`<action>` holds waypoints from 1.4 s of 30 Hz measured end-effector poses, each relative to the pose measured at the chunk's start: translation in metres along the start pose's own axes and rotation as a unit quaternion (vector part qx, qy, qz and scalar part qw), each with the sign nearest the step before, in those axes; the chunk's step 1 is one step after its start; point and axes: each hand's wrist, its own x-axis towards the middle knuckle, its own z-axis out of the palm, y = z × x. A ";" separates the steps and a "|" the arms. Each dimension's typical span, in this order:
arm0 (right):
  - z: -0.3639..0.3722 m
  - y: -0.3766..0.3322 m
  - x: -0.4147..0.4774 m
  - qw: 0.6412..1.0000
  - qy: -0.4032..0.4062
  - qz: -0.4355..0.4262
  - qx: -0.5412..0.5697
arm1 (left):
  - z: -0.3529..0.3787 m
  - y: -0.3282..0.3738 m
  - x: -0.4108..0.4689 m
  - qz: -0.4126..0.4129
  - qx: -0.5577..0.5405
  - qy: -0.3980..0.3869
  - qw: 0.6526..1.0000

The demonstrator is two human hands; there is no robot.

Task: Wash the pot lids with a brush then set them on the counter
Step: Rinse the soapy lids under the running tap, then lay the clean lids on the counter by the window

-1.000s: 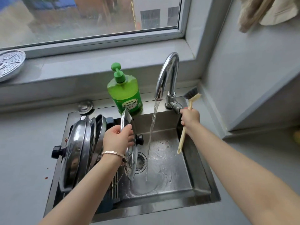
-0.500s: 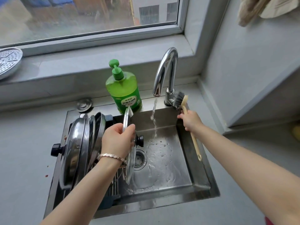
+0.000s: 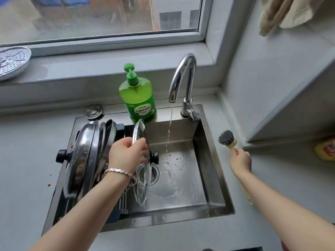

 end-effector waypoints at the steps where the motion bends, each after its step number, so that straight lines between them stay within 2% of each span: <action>1: 0.002 0.005 0.003 1.000 -0.008 0.011 -0.001 | 0.000 -0.001 0.000 -0.005 -0.003 0.000 1.000; 5: 0.009 0.012 0.009 0.999 -0.018 0.048 -0.003 | 0.002 -0.006 -0.002 -0.019 -0.014 -0.004 1.000; 8: 0.010 0.004 0.006 0.997 0.014 0.067 -0.022 | 0.003 -0.008 -0.005 -0.023 -0.024 -0.010 0.999; 9: 0.010 -0.003 0.001 0.997 0.034 0.062 -0.021 | 0.003 -0.009 -0.005 -0.025 -0.029 -0.015 0.999; 11: 0.012 -0.018 -0.013 0.998 0.058 -0.002 0.003 | 0.003 -0.012 -0.003 -0.035 -0.043 -0.022 0.998; 12: 0.013 -0.028 -0.022 0.998 0.028 -0.050 0.022 | 0.003 -0.014 -0.003 -0.042 -0.052 -0.022 0.998; 14: 0.013 -0.052 -0.050 0.981 -0.130 -0.113 0.089 | 0.001 -0.015 -0.003 -0.059 -0.081 -0.028 0.995; 16: 0.012 -0.078 -0.086 0.932 -0.323 -0.105 0.130 | 0.000 -0.014 -0.007 -0.074 -0.131 -0.051 0.987; 18: 0.013 -0.094 -0.112 0.901 -0.400 -0.107 0.129 | 0.002 -0.014 -0.009 -0.071 -0.140 -0.046 0.987; 21: 0.027 -0.103 -0.128 0.913 -0.350 -0.169 0.126 | 0.001 -0.013 -0.016 -0.062 -0.167 -0.037 0.983; 24: 0.035 -0.112 -0.127 0.938 -0.274 -0.181 0.111 | -0.007 -0.013 -0.019 -0.064 -0.177 -0.099 0.977; 25: 0.035 -0.115 -0.126 0.942 -0.259 -0.183 0.110 | -0.011 -0.014 -0.019 -0.065 -0.144 -0.120 0.980; 27: 0.035 -0.120 -0.127 0.942 -0.243 -0.200 0.113 | -0.024 -0.017 -0.016 -0.035 0.033 -0.129 0.990; 29: 0.035 -0.122 -0.125 0.942 -0.240 -0.205 0.111 | -0.041 -0.016 -0.011 0.032 0.188 -0.087 0.978; 32: 0.039 -0.123 -0.120 0.941 -0.269 -0.197 0.055 | -0.076 -0.015 0.001 0.118 0.201 0.024 0.972; 34: 0.043 -0.127 -0.119 0.942 -0.271 -0.195 0.026 | -0.103 -0.019 0.020 0.137 0.235 0.114 0.955; 35: 0.045 -0.131 -0.121 0.943 -0.269 -0.196 0.019 | -0.118 -0.024 0.033 0.129 0.268 0.145 0.944; 37: 0.047 -0.141 -0.128 0.943 -0.265 -0.202 0.011 | -0.146 -0.038 0.065 0.063 0.348 0.150 0.923; 40: 0.049 -0.164 -0.143 0.944 -0.244 -0.223 0.003 | -0.175 -0.062 0.110 -0.072 0.423 0.067 0.901; 42: 0.052 -0.181 -0.154 0.948 -0.218 -0.233 0.000 | -0.183 -0.076 0.132 -0.091 0.422 -0.001 0.902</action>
